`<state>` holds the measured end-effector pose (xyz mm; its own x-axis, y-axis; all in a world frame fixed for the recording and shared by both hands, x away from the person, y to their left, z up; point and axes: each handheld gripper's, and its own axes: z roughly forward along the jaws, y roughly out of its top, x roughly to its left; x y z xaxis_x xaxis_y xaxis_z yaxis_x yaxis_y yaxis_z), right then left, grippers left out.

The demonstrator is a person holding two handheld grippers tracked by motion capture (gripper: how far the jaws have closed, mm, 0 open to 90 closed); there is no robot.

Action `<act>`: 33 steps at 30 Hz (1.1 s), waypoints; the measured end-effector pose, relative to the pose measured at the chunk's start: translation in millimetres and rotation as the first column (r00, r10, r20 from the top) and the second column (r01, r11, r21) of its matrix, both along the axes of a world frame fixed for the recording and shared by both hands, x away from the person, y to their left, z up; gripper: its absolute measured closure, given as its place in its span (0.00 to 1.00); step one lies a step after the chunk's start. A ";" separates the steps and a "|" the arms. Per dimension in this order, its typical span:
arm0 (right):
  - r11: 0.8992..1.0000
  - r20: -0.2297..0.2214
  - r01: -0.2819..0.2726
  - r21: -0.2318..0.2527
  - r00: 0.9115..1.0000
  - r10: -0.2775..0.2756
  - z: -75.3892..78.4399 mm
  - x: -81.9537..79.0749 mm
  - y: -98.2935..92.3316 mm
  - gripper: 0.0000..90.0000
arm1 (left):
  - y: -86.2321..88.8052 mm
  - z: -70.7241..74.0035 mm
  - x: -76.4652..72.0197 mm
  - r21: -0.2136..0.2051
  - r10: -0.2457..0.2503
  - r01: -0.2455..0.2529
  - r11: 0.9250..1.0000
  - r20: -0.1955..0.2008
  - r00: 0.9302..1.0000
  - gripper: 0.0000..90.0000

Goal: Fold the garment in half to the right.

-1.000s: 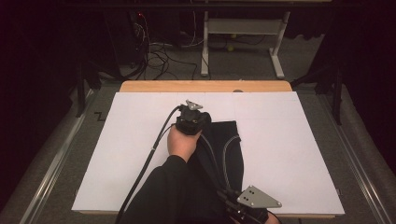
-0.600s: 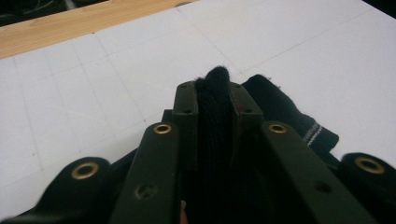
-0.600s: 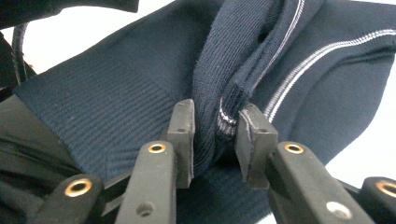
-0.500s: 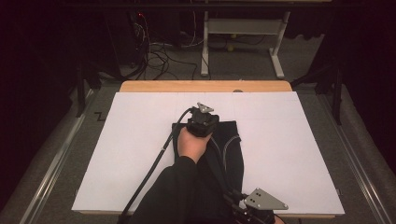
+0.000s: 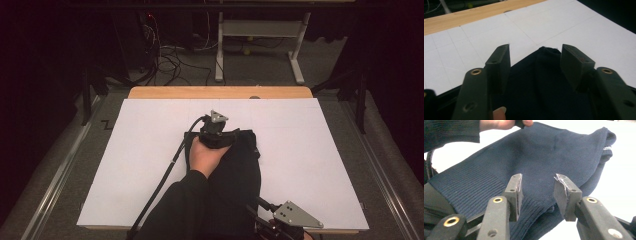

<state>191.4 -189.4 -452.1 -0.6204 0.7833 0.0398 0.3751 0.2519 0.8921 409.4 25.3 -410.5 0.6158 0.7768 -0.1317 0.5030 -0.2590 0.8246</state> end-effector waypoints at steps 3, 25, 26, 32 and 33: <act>1.000 0.001 0.002 -0.002 1.000 -0.002 -0.2 1.8 0.6 0.66 | 7.2 -2.3 -4.1 0.002 -0.005 0.005 1.000 -0.004 1.000 0.37; 0.997 -0.028 0.074 -0.031 0.997 -0.075 -17.0 36.5 -8.5 0.58 | 126.1 -37.5 -58.2 -0.024 0.043 -0.044 0.999 -0.020 0.999 0.14; 0.996 -0.026 0.079 -0.031 0.996 -0.079 -17.3 37.3 -9.7 0.57 | 131.3 -39.5 -61.4 -0.033 0.051 -0.052 0.998 -0.020 0.998 0.14; 0.994 -0.013 0.107 -0.034 0.994 -0.107 -18.4 41.6 -14.7 0.52 | 170.8 -54.6 -88.9 -0.088 0.009 -0.011 0.996 -0.024 1.000 0.14; 0.993 -0.011 0.111 -0.033 0.994 -0.112 -19.0 42.5 -15.4 0.51 | 174.9 -55.9 -92.6 -0.089 0.006 -0.008 0.996 -0.021 1.000 0.14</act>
